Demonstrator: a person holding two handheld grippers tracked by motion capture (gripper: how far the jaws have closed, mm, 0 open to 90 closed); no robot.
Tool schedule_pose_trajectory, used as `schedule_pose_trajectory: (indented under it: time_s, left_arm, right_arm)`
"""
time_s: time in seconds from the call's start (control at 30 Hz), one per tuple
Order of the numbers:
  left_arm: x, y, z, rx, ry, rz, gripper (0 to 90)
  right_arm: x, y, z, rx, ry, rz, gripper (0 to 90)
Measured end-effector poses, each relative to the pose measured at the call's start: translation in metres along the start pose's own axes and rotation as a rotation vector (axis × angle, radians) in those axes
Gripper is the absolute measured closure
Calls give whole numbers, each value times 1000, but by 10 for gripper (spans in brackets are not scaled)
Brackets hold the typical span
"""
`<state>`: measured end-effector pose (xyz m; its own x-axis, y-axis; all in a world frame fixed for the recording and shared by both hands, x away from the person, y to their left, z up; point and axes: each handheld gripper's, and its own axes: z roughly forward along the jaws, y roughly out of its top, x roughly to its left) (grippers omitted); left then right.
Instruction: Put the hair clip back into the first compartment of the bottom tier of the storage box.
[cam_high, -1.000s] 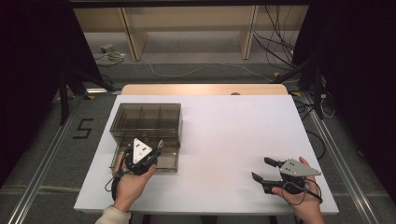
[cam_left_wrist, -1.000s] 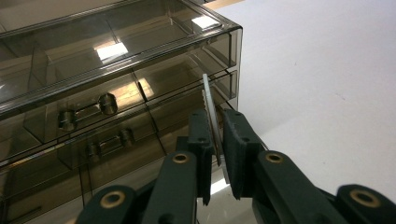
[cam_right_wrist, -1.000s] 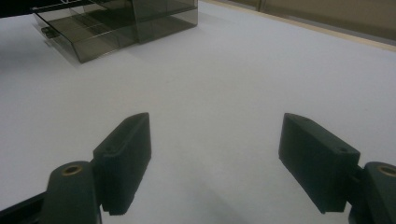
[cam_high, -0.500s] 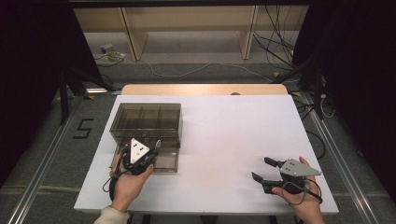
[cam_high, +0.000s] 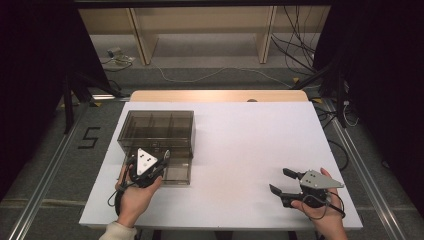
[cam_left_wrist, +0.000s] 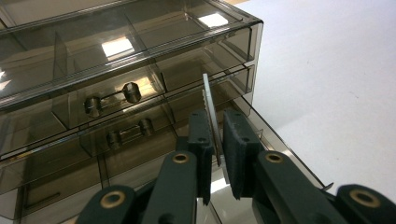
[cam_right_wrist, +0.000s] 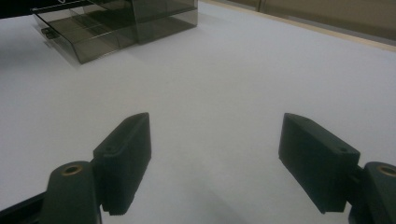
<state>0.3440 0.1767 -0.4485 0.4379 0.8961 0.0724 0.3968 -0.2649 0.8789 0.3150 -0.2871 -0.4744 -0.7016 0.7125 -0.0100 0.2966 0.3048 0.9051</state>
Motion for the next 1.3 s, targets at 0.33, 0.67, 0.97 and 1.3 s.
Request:
schedule_pose_trajectory:
  time_s: [0.33,0.67,0.97,1.3]
  left_arm:
    - [3,-1,-1,3,7,-6,817]
    - [5,-2,-2,2,13,-13,817]
    - [7,-3,-4,4,16,-12,817]
    - [9,-4,-5,1,22,-23,817]
  right_arm:
    - [0,0,0,-2,-1,0,259]
    - [0,0,0,-1,-2,0,259]
    - [0,0,0,-1,-3,1,259]
    - [0,0,0,-1,-3,1,260]
